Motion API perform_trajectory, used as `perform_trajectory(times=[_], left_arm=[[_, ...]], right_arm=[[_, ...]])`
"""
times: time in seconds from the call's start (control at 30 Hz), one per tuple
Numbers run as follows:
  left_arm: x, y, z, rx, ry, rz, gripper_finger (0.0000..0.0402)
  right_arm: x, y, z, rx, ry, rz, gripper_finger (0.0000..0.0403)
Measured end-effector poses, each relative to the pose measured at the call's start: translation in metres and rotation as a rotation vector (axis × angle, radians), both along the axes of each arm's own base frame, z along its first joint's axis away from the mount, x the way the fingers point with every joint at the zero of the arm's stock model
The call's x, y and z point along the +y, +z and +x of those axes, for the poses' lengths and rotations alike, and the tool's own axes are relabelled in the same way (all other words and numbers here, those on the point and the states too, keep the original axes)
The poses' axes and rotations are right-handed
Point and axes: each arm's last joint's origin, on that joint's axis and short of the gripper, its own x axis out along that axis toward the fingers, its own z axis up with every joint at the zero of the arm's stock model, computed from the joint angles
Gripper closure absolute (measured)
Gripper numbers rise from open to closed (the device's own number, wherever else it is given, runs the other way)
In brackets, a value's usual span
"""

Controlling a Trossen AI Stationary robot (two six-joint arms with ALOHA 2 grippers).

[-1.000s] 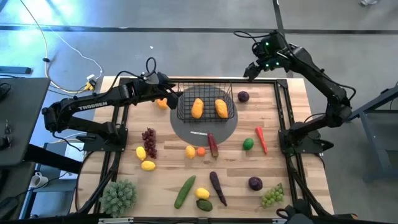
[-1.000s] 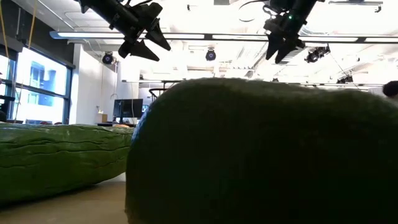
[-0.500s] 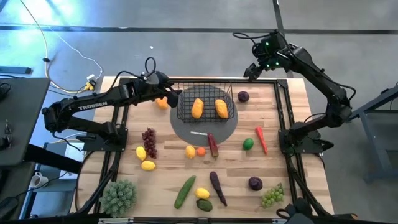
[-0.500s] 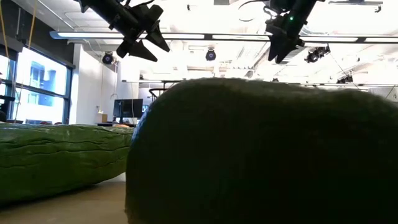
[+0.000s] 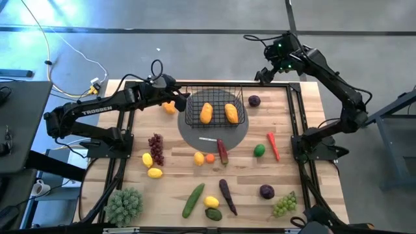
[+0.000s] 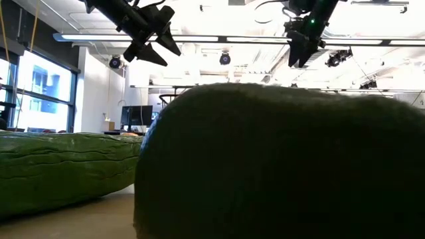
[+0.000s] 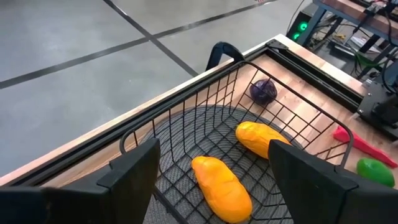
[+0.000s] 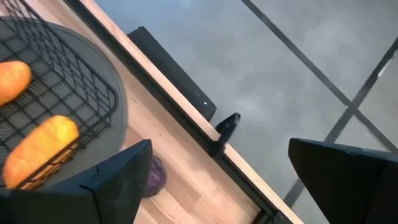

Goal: Build produce basket
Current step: Put the top violet plum into the black wire basket

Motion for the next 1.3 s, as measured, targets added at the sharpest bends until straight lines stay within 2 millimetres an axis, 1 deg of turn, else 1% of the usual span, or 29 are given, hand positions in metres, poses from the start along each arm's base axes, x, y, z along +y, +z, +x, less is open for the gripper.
perform_trajectory(times=[0.13, 0.23, 0.43, 0.63, 0.8, 0.93, 1.13, 1.3], left_arm=[[0.000, 0.000, 0.000, -0.009, 0.008, -0.010, 0.0112], [0.000, 0.000, 0.000, -0.009, 0.008, -0.010, 0.0112], [0.000, 0.000, 0.000, -0.009, 0.007, -0.010, 0.0112], [0.000, 0.000, 0.000, -0.003, 0.003, -0.004, 0.0112], [0.000, 0.000, 0.000, 0.014, -0.012, 0.015, 0.0112], [0.000, 0.000, 0.000, 0.019, -0.018, 0.026, 0.0112], [0.000, 0.000, 0.000, 0.019, -0.018, 0.025, 0.0112], [0.000, 0.000, 0.000, 0.019, -0.018, 0.025, 0.0112]], right_arm=[[0.000, -0.002, -0.004, 0.037, -0.056, 0.015, 0.0041], [0.001, -0.011, -0.004, 0.062, -0.018, 0.050, 0.0040], [0.002, -0.047, 0.000, 0.085, 0.116, 0.211, 0.0040], [0.003, -0.082, 0.001, 0.100, 0.221, 0.269, 0.0040], [0.001, -0.106, 0.004, 0.070, 0.265, 0.245, 0.0041], [-0.001, -0.119, 0.007, 0.049, 0.315, 0.196, 0.0041], [-0.001, -0.139, 0.007, 0.010, 0.327, 0.186, 0.0041], [0.001, -0.155, 0.006, -0.021, 0.287, 0.191, 0.0041]])
